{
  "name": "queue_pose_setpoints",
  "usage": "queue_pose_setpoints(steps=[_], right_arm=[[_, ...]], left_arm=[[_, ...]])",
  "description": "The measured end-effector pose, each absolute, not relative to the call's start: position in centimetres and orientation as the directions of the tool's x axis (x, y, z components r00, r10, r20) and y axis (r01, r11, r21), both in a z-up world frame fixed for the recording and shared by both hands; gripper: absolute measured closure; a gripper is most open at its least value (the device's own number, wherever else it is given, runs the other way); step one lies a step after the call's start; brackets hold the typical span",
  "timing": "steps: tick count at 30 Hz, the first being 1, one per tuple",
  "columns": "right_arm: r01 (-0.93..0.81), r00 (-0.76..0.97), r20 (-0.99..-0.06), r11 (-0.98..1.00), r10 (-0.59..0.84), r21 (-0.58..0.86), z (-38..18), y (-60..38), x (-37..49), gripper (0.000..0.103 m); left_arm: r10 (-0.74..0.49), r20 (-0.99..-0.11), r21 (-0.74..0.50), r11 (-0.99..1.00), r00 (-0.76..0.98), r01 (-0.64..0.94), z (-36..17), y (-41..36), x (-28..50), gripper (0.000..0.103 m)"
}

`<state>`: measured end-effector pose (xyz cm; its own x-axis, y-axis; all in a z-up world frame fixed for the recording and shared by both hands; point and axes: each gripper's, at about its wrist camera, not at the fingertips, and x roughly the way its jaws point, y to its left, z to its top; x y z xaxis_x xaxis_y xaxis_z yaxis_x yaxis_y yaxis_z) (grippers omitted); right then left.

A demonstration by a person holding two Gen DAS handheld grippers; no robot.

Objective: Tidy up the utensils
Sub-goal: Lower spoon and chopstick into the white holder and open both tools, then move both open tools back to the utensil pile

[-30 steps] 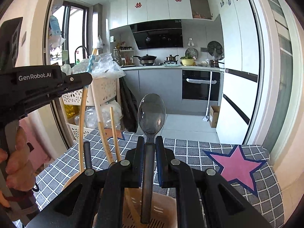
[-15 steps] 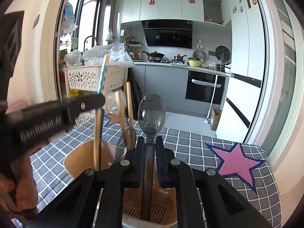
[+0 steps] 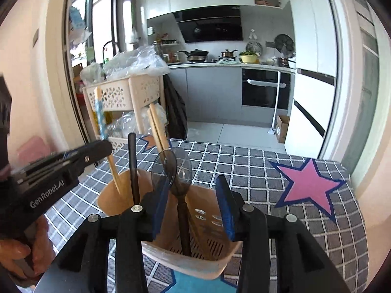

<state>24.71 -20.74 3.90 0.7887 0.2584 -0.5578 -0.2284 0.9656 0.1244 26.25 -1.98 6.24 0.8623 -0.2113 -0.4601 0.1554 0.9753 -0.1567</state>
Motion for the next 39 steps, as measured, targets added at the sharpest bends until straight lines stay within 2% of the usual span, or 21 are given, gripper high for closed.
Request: queue_pose_setpoints(steps=[3,14,15,16,19,20,21,22,23,27,31,39], right_arm=[[-0.197,0.789,-0.560,0.967,0.253,0.160,4.5,-21.6,23.7,0.054],[-0.120,0.784,-0.572,0.963,0.241,0.240,6.6,-24.4,18.9,0.051],[-0.117,0.783,-0.571,0.961,0.245,0.251,6.8,-24.6,18.5,0.050],[-0.114,0.781,-0.572,0.958,0.251,0.265,7.0,-24.8,18.1,0.050],[-0.108,0.772,-0.576,0.948,0.270,0.300,7.2,-25.1,16.9,0.048],[-0.108,0.768,-0.577,0.944,0.279,0.312,7.2,-25.4,16.6,0.041],[-0.111,0.760,-0.578,0.937,0.295,0.333,7.2,-25.5,16.2,0.025],[-0.111,0.752,-0.579,0.927,0.315,0.359,7.0,-25.7,15.5,0.015],[-0.109,0.749,-0.580,0.923,0.320,0.369,6.9,-25.7,15.1,0.000],[-0.109,0.695,-0.638,0.925,0.332,0.363,5.5,-25.4,12.8,0.000],[-0.091,0.634,-0.718,0.949,0.288,0.300,3.7,-24.6,10.9,0.000],[-0.070,0.481,-0.832,0.957,0.279,0.280,-1.2,-23.5,8.4,0.000]], left_arm=[[-0.219,-0.474,-0.157,0.974,0.853,0.163,6.2,-1.8,26.4,0.063],[-0.206,-0.495,-0.193,0.973,0.844,0.124,7.4,0.1,26.1,0.061],[-0.207,-0.490,-0.195,0.973,0.847,0.125,7.7,0.3,25.5,0.050],[-0.205,-0.489,-0.193,0.973,0.848,0.123,7.9,0.5,25.1,0.000],[-0.182,-0.468,-0.185,0.977,0.865,0.105,8.4,1.0,23.2,0.000],[-0.187,-0.479,-0.182,0.977,0.858,0.112,8.1,1.0,22.7,0.000],[-0.183,-0.487,-0.174,0.979,0.854,0.110,7.8,1.0,22.0,0.000],[-0.174,-0.497,-0.159,0.981,0.850,0.108,7.4,0.9,21.2,0.000],[-0.162,-0.511,-0.141,0.985,0.844,0.103,6.9,0.9,20.4,0.000],[-0.159,-0.604,-0.127,0.987,0.781,0.103,4.0,1.3,17.8,0.000],[-0.207,-0.734,-0.188,0.977,0.647,0.100,-0.8,1.5,15.1,0.000],[-0.232,-0.832,-0.214,0.972,0.504,0.095,-6.9,0.5,9.8,0.000]])
